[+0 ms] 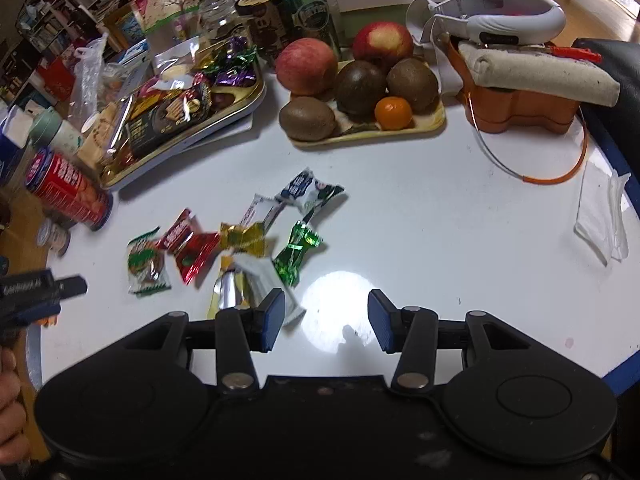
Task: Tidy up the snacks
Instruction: 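Grasp the blue-white dried blueberry packet with the right tool while left tool returns to snacks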
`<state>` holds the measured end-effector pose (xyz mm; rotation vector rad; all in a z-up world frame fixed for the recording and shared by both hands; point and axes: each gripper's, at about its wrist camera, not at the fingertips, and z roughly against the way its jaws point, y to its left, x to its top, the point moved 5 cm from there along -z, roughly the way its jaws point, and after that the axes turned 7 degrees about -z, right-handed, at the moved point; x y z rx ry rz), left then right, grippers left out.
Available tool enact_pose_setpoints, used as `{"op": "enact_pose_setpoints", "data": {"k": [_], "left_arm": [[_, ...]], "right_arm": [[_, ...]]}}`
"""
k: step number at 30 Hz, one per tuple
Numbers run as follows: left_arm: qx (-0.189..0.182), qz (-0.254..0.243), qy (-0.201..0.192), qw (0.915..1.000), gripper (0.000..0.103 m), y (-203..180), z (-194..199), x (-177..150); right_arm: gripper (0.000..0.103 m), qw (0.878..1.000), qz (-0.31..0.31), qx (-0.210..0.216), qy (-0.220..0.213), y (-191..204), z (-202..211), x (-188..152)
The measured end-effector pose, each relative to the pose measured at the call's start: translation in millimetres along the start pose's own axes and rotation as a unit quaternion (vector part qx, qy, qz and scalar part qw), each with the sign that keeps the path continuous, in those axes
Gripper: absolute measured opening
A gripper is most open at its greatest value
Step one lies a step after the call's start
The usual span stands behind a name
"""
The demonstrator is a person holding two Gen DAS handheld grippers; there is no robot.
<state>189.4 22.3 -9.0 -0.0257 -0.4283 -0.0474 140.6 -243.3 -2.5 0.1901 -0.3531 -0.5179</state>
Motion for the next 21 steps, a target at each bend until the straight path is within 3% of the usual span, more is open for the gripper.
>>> {"op": "enact_pose_setpoints", "data": {"k": [7, 10, 16, 19, 21], "left_arm": [[0.006, 0.033, 0.006, 0.9994, 0.06, 18.4, -2.2, 8.4], [-0.004, 0.042, 0.01, 0.9991, 0.06, 22.6, -3.1, 9.3], [-0.015, 0.038, 0.018, 0.999, 0.06, 21.2, -4.5, 9.8], [-0.015, 0.037, 0.017, 0.999, 0.06, 21.6, -3.9, 10.6], [-0.013, 0.035, 0.014, 0.9992, 0.06, 21.9, -2.8, 10.9]], "right_arm": [[0.049, 0.999, 0.02, -0.036, -0.023, 24.0, -36.7, 60.0], [0.049, 0.998, 0.041, -0.035, -0.011, 37.8, -56.9, 77.1], [0.048, 0.994, 0.087, -0.062, 0.005, 56.5, -99.4, 88.1], [0.04, 0.992, 0.104, -0.066, 0.002, 60.5, -111.9, 88.9], [0.04, 0.992, 0.105, -0.065, -0.005, 61.5, -116.8, 88.0]]}}
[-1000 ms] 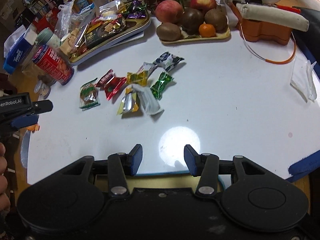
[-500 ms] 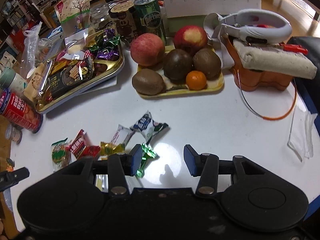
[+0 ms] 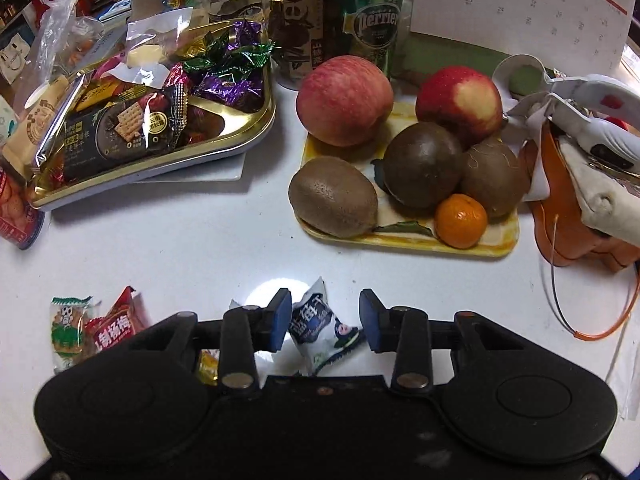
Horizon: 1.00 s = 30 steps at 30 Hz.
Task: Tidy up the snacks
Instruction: 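Grasp the blue-white dried blueberry packet with the right tool while left tool returns to snacks, then grasp the green-white biscuit packet with the left tool and lift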
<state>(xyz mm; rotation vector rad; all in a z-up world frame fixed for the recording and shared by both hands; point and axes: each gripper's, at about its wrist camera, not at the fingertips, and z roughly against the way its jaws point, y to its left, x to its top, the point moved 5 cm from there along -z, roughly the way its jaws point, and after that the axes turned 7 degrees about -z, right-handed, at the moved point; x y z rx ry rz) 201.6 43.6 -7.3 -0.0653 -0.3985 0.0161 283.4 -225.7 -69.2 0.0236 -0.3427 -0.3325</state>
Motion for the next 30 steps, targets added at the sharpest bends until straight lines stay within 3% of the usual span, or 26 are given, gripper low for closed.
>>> {"op": "enact_pose_setpoints", "data": {"k": [10, 16, 22, 30], "left_arm": [[-0.004, -0.008, 0.002, 1.0, 0.06, -1.3, -0.8, 0.4], [-0.01, -0.016, 0.006, 0.9998, 0.06, -6.1, -2.4, -0.1], [-0.011, -0.02, 0.009, 0.9997, 0.06, -4.3, -4.2, 0.8], [-0.028, 0.006, 0.013, 0.9995, 0.06, 4.9, -6.8, 4.7]], "right_arm": [[0.043, 0.996, -0.058, 0.019, 0.061, -11.4, -25.1, -18.7], [0.047, 0.995, -0.038, 0.027, 0.084, -12.0, -16.6, -42.2], [0.054, 0.998, -0.008, 0.023, 0.052, -12.1, -5.9, -47.6], [0.055, 0.997, 0.005, 0.041, 0.062, -16.5, -8.9, -62.2]]}}
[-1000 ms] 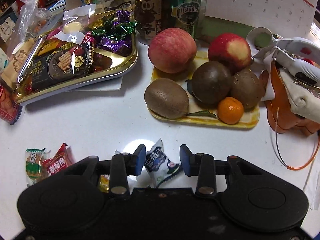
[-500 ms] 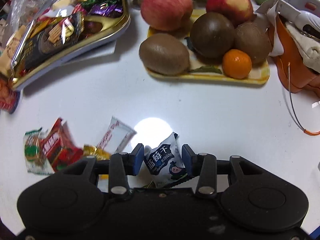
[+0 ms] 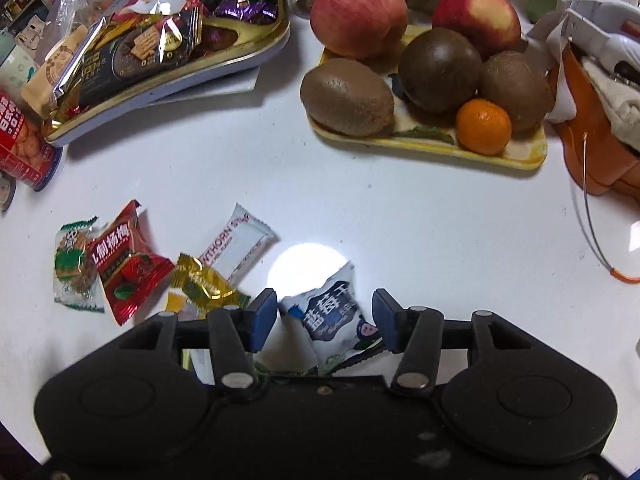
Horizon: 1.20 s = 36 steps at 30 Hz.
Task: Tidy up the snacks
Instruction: 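Grasp the green-white biscuit packet with the left tool and lift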
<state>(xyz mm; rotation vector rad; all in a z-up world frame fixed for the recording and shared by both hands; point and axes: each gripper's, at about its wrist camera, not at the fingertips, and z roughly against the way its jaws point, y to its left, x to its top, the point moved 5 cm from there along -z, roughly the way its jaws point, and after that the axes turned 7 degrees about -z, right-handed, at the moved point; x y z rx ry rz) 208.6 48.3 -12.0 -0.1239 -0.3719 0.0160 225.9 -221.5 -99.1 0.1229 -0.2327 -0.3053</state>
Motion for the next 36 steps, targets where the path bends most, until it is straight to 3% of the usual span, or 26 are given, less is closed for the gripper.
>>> {"op": "enact_pose_setpoints", "data": {"k": [4, 6, 7, 12, 16, 25, 28, 33, 36], "left_arm": [[0.006, 0.0, -0.002, 1.0, 0.06, 2.6, -1.5, 2.2], [0.007, 0.001, -0.005, 1.0, 0.06, 3.9, -1.9, 3.9], [0.008, 0.001, -0.006, 0.9999, 0.06, 4.3, -2.5, 4.6], [0.018, -0.01, -0.006, 0.9998, 0.06, -2.0, -9.6, 5.0], [-0.001, -0.022, -0.002, 0.9998, 0.06, -16.0, -17.8, 3.7], [-0.01, -0.055, -0.009, 0.9984, 0.06, -48.5, -35.6, 0.3], [0.006, -0.069, -0.02, 0.9974, 0.06, -53.1, -45.3, 2.8], [0.021, -0.052, -0.014, 0.9983, 0.06, -46.1, -64.6, 5.0], [0.026, -0.04, -0.01, 0.9988, 0.06, -41.4, -77.5, 9.0]], "right_arm": [[0.055, 1.0, 0.011, 0.004, -0.009, 2.1, -2.1, -12.2], [0.044, 1.0, 0.014, 0.0, -0.011, 2.0, -0.4, -18.3], [0.034, 1.0, 0.014, -0.007, -0.01, 1.0, 0.0, -21.0], [0.033, 0.999, -0.045, 0.023, -0.005, -12.7, 23.1, -32.3], [0.033, 0.994, -0.088, 0.063, -0.012, -19.0, 62.2, -37.2], [0.033, 0.977, -0.171, 0.129, -0.003, -30.2, 129.8, -80.1], [0.033, 0.978, -0.171, 0.119, 0.0, -33.3, 127.7, -89.2], [0.033, 0.984, -0.167, 0.056, -0.008, -47.1, 118.0, -90.7], [0.033, 0.98, -0.19, 0.066, 0.006, -55.5, 114.8, -93.2]]}}
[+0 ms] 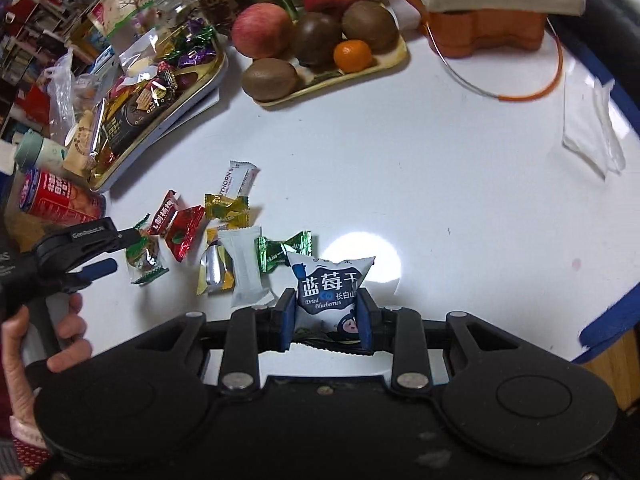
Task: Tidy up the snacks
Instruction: 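Grasp the green-white biscuit packet with the left tool and lift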
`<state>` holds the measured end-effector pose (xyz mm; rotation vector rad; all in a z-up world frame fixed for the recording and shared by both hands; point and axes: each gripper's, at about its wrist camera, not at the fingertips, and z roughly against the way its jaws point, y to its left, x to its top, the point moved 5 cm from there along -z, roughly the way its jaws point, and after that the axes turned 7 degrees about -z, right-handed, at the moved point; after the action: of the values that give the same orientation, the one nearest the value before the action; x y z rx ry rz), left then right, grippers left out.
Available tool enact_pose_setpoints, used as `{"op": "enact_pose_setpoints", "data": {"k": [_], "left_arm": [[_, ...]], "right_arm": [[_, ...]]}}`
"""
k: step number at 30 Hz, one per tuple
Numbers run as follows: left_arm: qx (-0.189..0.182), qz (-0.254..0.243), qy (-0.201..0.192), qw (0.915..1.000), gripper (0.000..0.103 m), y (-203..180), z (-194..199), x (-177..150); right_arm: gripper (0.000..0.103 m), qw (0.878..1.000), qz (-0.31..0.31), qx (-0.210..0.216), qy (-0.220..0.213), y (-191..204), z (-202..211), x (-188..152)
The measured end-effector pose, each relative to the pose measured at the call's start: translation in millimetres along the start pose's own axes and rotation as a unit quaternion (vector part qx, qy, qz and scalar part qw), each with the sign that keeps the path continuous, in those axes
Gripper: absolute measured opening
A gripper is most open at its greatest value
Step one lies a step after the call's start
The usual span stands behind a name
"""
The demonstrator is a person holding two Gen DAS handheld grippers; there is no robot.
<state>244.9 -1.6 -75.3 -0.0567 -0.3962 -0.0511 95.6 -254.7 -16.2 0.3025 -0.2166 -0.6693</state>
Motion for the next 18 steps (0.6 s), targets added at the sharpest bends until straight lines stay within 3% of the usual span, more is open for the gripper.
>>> {"op": "enact_pose_setpoints", "data": {"k": [8, 14, 18], "left_arm": [[0.039, -0.02, 0.032, 0.9985, 0.06, 3.4, -36.5, -2.7], [0.037, -0.018, 0.012, 0.9991, 0.064, 4.4, -43.2, 5.3], [0.035, -0.014, 0.007, 0.9993, 0.056, 4.8, -40.4, 3.8]], "right_arm": [[0.033, 0.999, -0.01, 0.027, 0.038, 4.7, -5.6, -7.5], [0.033, 0.998, -0.003, 0.032, 0.048, 11.0, -7.4, -9.7], [0.033, 0.998, -0.003, 0.026, 0.052, 10.7, -11.5, -8.6]]}}
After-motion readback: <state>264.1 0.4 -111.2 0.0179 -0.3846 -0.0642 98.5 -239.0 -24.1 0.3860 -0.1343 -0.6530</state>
